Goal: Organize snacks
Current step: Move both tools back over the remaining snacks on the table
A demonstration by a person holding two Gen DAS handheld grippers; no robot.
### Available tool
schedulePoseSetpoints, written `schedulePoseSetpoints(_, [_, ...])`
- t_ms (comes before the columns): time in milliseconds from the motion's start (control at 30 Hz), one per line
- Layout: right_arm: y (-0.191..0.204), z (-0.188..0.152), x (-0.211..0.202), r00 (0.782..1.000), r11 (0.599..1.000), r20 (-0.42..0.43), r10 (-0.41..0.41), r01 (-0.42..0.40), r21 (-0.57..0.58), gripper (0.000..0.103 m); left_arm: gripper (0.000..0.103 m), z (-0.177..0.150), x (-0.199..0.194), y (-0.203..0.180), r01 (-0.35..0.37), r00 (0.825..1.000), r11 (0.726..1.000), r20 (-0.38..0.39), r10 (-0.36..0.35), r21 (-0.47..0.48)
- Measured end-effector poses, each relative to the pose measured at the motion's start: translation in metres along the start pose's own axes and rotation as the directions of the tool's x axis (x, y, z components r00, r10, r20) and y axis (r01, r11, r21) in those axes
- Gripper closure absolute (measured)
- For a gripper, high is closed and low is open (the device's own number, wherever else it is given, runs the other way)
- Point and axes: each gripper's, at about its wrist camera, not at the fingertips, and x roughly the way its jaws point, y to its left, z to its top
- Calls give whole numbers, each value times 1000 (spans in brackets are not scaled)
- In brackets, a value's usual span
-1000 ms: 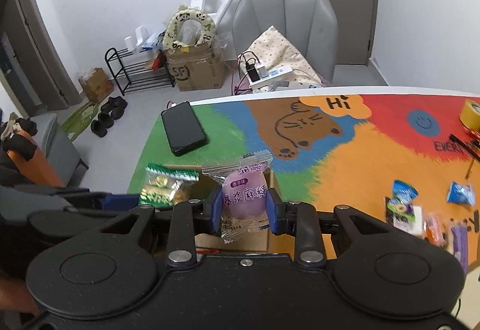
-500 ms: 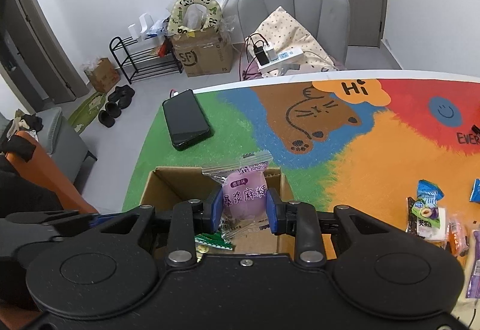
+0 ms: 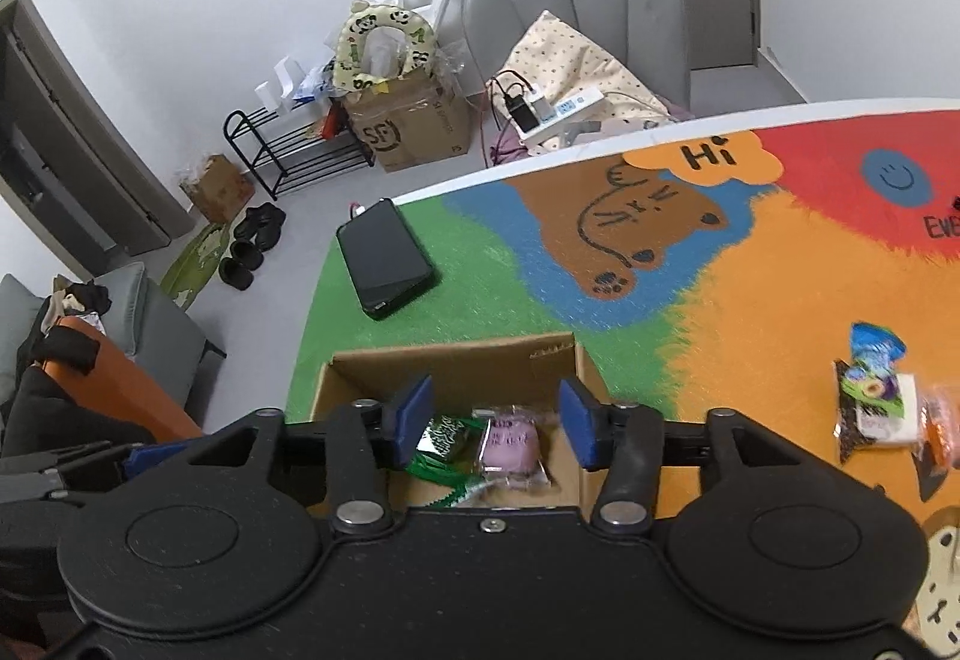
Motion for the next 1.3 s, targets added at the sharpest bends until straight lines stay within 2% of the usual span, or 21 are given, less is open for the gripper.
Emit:
schedulePoseSetpoints(200, [-26, -6, -22, 999, 996, 3, -50, 50, 71, 31, 18, 4, -3, -12, 18, 1000, 999, -18, -17, 28])
schedulePoseSetpoints(300, [-41, -8, -38, 997, 993, 19, -75, 73, 94, 27, 15, 7, -4, -23, 34, 999, 998, -19, -33, 49])
schedulePoseSetpoints(500, [-84, -12, -66, 991, 981, 22, -132, 128, 143, 24, 9, 13, 0, -54, 96, 994, 994, -47, -94, 57])
schedulePoseSetpoints(833, [-147, -34, -109, 978, 963, 20, -207, 201, 182, 18, 8, 8, 14, -120, 166, 985, 979, -70, -158, 117])
schedulePoseSetpoints(967, [-170, -43, -120, 970, 949, 25, -242, 231, 214, 17, 8, 6, 20, -144, 187, 981, 973, -70, -179, 135])
schedulePoseSetpoints(1067, [-184, -50, -126, 956, 935, 32, -292, 278, 222, 17, 9, 5, 28, -163, 201, 979, 968, -77, -191, 149])
schedulePoseSetpoints(1300, [-219, -62, -131, 959, 925, 28, -281, 263, 274, 18, 9, 7, 45, -199, 216, 975, 961, -89, -204, 170])
